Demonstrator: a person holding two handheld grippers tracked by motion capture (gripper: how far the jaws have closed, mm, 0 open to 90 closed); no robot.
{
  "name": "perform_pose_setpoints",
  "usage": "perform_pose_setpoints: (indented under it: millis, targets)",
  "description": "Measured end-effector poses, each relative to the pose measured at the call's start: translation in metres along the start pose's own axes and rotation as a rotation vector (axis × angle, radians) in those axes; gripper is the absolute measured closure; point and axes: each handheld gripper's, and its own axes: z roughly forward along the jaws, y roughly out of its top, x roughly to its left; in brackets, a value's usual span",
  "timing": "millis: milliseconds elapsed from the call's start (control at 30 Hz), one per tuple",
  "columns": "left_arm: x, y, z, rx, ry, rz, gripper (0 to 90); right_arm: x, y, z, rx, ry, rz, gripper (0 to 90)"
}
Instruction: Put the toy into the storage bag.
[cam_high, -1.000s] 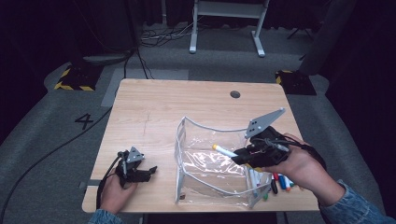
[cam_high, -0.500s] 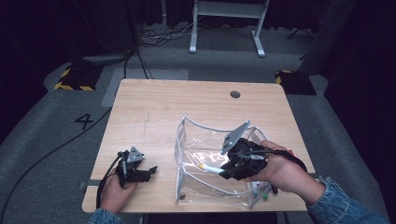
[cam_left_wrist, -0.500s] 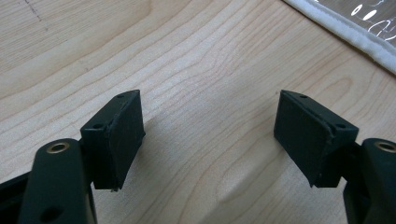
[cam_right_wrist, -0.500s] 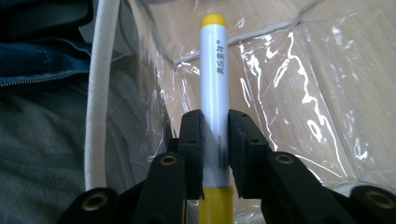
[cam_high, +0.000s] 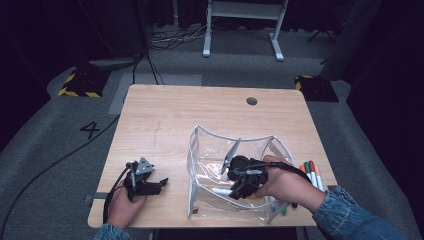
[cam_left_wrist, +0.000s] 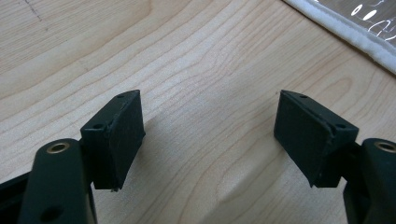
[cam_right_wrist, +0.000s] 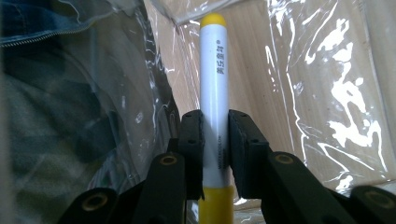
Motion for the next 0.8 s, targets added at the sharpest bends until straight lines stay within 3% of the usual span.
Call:
perform_pose_setpoints:
  millis: [533, 800]
  targets:
    - [-0.001, 0.0, 0.0, -0.001, 0.004, 0.0, 25.1, -0.011, 0.011, 0.035, 0.141, 0.032, 0.004, 76.0]
    - [-0.001, 0.0, 0.0, -0.002, 0.003, 0.0, 25.4, -0.018, 0.014, 0.053, 0.202, 0.058, 0.032, 76.0]
